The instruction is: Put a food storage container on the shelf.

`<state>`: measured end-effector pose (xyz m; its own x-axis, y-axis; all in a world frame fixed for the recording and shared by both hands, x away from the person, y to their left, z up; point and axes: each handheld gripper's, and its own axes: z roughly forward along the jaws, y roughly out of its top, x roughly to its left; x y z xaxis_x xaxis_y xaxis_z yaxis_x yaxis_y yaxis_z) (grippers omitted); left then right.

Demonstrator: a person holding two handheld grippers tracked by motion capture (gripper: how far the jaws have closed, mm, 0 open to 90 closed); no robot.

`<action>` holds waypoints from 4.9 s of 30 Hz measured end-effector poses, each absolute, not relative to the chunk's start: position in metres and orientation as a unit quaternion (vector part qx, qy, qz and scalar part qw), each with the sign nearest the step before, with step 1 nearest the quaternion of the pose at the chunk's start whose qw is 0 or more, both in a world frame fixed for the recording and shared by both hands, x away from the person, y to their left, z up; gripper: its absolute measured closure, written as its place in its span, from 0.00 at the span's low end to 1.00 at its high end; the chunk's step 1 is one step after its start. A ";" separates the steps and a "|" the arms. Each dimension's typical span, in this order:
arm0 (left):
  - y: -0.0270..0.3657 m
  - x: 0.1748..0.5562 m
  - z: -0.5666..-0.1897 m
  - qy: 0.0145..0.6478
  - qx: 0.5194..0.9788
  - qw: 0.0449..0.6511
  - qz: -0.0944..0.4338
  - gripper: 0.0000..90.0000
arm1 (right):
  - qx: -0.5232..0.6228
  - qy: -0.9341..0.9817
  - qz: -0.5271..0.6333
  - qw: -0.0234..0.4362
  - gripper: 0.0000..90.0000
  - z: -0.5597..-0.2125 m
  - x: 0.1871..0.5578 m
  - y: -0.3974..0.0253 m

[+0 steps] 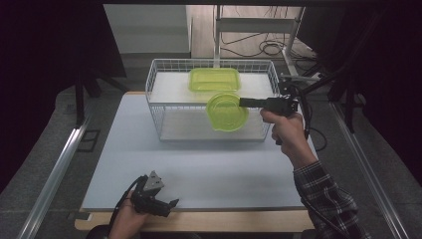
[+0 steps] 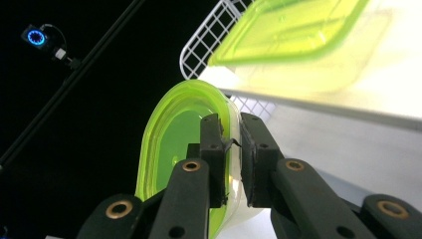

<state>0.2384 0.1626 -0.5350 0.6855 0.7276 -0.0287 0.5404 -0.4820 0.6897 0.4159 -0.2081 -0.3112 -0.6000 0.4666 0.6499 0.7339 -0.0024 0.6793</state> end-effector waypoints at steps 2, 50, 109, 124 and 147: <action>0.162 0.238 -0.535 0.372 0.851 0.346 0.135 0.04 | -0.433 -0.693 -0.564 0.117 0.90 -0.306 0.419 -0.206; 0.161 0.238 -0.537 0.366 0.856 0.345 0.124 0.04 | -0.514 -0.652 -0.557 -0.020 0.87 -0.268 0.494 -0.151; 0.160 0.238 -0.537 0.362 0.858 0.340 0.128 0.05 | -0.403 -0.745 -0.530 -0.042 0.25 -0.298 0.434 -0.163; 0.159 0.239 -0.538 0.360 0.859 0.340 0.128 0.05 | -0.386 -0.764 -0.515 -0.038 0.16 -0.320 0.424 -0.169; 0.160 0.239 -0.538 0.365 0.856 0.343 0.127 0.05 | -0.374 -0.777 -0.504 -0.042 0.11 -0.358 0.408 -0.185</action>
<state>0.2393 0.1603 -0.5377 0.7012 0.7122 -0.0331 0.5379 -0.4979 0.6803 0.4079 -0.1847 -0.3581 -0.7162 0.6242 0.3122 0.5398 0.2120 0.8147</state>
